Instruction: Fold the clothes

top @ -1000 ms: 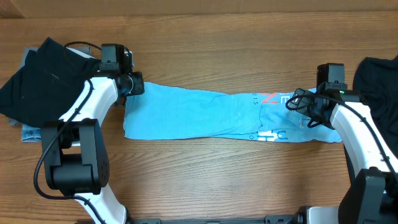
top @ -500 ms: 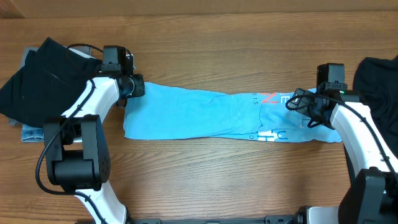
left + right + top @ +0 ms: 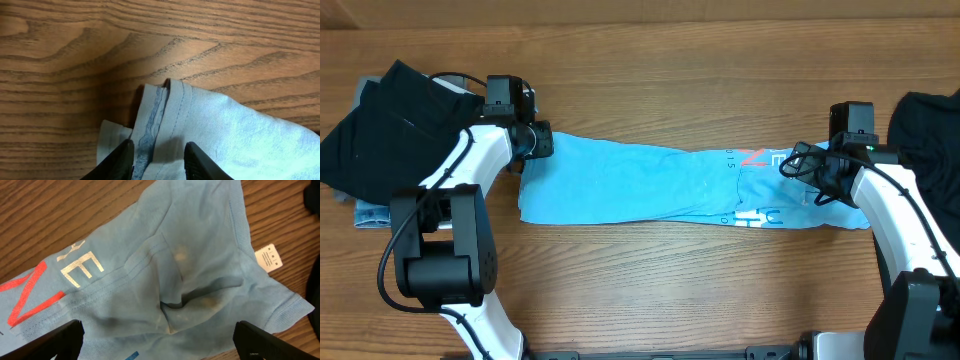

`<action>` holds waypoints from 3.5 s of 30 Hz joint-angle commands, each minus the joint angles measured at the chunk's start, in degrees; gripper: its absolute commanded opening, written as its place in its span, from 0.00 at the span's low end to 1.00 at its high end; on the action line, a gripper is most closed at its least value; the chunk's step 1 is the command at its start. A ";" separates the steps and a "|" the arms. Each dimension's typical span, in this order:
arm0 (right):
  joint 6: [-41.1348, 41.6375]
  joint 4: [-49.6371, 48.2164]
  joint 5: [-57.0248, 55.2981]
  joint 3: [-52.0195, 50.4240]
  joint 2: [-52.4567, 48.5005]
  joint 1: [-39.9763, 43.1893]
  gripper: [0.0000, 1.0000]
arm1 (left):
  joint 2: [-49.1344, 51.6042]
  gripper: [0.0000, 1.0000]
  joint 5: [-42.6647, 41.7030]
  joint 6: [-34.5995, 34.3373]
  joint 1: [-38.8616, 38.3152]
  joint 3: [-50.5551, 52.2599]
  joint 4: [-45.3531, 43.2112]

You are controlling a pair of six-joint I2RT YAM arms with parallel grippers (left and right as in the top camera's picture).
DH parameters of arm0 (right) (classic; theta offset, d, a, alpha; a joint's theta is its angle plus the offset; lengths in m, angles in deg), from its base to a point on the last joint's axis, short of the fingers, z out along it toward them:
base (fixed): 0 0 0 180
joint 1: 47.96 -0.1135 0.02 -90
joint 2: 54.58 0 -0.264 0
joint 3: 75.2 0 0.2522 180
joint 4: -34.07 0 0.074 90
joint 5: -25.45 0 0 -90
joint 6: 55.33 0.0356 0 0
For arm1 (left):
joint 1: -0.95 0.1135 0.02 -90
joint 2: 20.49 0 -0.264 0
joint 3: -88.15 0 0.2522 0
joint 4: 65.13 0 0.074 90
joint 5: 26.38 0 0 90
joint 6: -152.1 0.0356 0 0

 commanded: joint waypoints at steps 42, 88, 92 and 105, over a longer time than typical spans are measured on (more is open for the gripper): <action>-0.22 -0.28 -0.39 -0.02 0.15 0.17 1.00 | 0.72 0.11 -5.31 -0.35 0.20 3.43 -3.19; -0.22 -0.28 -0.39 -0.02 0.15 0.17 1.00 | 2.27 0.39 1.44 4.85 0.33 -1.40 1.29; -0.22 -0.28 -0.39 -0.02 0.15 0.17 1.00 | 4.59 0.40 1.33 4.85 0.33 -1.31 0.87; -0.22 -0.28 -0.39 -0.02 0.15 0.17 1.00 | 5.81 0.15 1.22 4.83 0.31 -2.16 -0.09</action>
